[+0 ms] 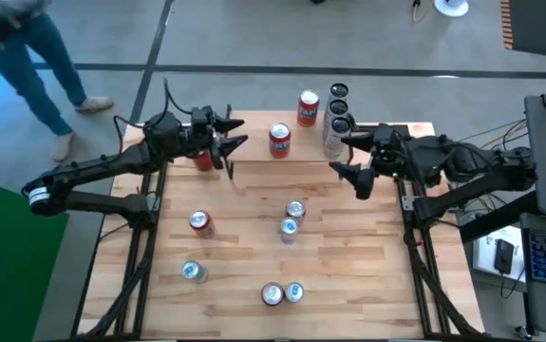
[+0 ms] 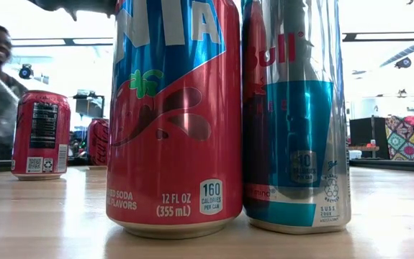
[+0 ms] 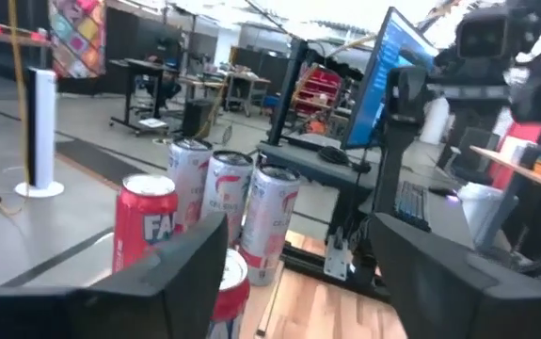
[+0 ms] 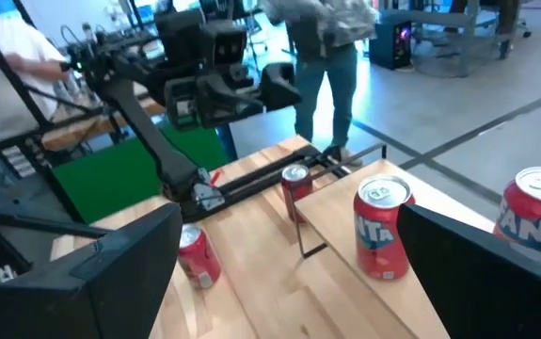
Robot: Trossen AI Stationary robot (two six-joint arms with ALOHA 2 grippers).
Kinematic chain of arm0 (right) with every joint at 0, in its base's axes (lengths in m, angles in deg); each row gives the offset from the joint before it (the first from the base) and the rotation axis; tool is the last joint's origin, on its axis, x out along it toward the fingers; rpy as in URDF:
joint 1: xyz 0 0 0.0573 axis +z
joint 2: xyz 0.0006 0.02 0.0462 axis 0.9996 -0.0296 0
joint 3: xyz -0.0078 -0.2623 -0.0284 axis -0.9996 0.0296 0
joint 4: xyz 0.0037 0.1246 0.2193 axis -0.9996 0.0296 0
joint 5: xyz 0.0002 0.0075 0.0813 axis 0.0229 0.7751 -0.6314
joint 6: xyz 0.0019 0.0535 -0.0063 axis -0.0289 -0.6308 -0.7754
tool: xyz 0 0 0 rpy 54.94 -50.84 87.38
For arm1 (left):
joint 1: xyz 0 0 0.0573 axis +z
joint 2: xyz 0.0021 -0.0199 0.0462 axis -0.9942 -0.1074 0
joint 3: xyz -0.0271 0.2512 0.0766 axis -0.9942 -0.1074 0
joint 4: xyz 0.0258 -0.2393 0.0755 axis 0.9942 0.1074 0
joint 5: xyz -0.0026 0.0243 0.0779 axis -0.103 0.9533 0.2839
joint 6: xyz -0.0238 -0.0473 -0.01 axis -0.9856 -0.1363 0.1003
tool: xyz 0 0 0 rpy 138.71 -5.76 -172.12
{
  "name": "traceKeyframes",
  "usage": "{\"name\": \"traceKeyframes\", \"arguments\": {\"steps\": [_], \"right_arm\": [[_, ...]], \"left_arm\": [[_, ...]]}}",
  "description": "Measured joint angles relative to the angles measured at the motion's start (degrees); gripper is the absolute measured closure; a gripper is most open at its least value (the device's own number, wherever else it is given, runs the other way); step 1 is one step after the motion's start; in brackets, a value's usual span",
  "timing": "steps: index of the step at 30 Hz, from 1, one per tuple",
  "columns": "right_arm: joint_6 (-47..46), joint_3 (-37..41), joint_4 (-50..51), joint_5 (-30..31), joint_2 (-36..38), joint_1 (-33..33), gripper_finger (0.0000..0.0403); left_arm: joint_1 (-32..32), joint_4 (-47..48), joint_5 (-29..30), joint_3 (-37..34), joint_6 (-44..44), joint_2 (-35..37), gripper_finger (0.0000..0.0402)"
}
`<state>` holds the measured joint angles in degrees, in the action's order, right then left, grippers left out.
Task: Place canned beverage on shelf
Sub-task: Put the top red soda can aligned with the other red soda can on the shelf
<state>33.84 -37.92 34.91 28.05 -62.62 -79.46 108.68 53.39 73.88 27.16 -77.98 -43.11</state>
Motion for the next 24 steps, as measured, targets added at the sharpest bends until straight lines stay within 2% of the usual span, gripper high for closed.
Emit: {"name": "traceKeyframes", "arguments": {"steps": [4,7,11,19,21,24], "right_arm": [[-0.03,0.00,0.13,0.00,0.41,0.00,0.0021],[-0.67,0.00,0.36,-0.20,0.39,0.00,0.0021],[-0.70,0.00,0.34,-0.56,0.41,0.00,0.0021],[-1.10,0.00,0.82,-0.58,0.56,0.00,0.0021],[-2.02,0.00,1.62,-0.58,0.56,0.00,0.0021],[-3.51,0.00,3.65,-0.60,0.56,0.00,0.0021]], "left_arm": [[-0.03,-0.28,-1.18,-3.09,-0.22,-2.50,0.0183],[-0.03,-2.20,-1.16,-6.06,-3.25,-5.44,0.0184],[0.63,-5.57,-1.10,-7.65,-2.35,-7.52,0.0159],[0.92,-4.68,-0.33,-5.62,2.02,-14.50,0.0061],[1.22,-3.28,-0.10,-4.47,2.63,-16.09,0.0058],[2.22,-3.00,0.40,-2.93,4.07,-17.34,0.0075]]}}
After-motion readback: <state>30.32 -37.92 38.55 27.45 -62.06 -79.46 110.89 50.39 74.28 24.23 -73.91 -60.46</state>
